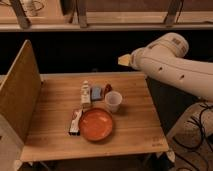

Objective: Move the arm in a circular motion

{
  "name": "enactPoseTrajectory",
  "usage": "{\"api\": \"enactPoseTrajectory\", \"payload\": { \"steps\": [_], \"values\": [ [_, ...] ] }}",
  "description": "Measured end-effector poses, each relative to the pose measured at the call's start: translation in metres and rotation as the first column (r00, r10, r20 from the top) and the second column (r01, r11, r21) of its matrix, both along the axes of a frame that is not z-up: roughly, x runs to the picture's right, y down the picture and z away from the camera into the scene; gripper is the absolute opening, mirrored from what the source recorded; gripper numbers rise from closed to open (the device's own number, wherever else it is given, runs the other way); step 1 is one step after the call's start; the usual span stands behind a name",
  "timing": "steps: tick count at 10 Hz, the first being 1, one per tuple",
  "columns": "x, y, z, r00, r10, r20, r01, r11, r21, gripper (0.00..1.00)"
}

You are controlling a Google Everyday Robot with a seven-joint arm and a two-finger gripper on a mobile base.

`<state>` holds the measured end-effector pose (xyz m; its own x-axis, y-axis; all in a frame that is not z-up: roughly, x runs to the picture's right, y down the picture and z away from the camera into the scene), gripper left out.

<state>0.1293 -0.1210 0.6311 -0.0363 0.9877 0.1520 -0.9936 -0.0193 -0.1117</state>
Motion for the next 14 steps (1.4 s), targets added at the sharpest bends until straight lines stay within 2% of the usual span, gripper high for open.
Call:
{"api": "enactPoseTrajectory", "payload": {
  "steps": [6, 7, 9, 10, 12, 13, 14],
  "values": [
    [-0.002, -0.001, -0.002, 1.0, -0.003, 0.006, 0.003, 1.0, 0.006, 0.71],
    [-0.008, -0.007, -0.005, 0.999, -0.032, 0.011, 0.031, 0.9992, 0.024, 0.71],
    [-0.047, -0.026, -0.001, 0.99, -0.133, 0.055, 0.129, 0.9895, 0.065, 0.71],
    [-0.066, -0.033, 0.009, 0.983, -0.166, 0.084, 0.16, 0.9845, 0.071, 0.71],
    [-0.093, -0.037, 0.045, 0.97, -0.206, 0.13, 0.202, 0.9784, 0.044, 0.71],
    [-0.11, -0.032, 0.07, 0.96, -0.226, 0.163, 0.228, 0.9736, 0.007, 0.71],
    [-0.123, -0.027, 0.083, 0.952, -0.239, 0.189, 0.247, 0.9689, -0.018, 0.71]
  ]
}}
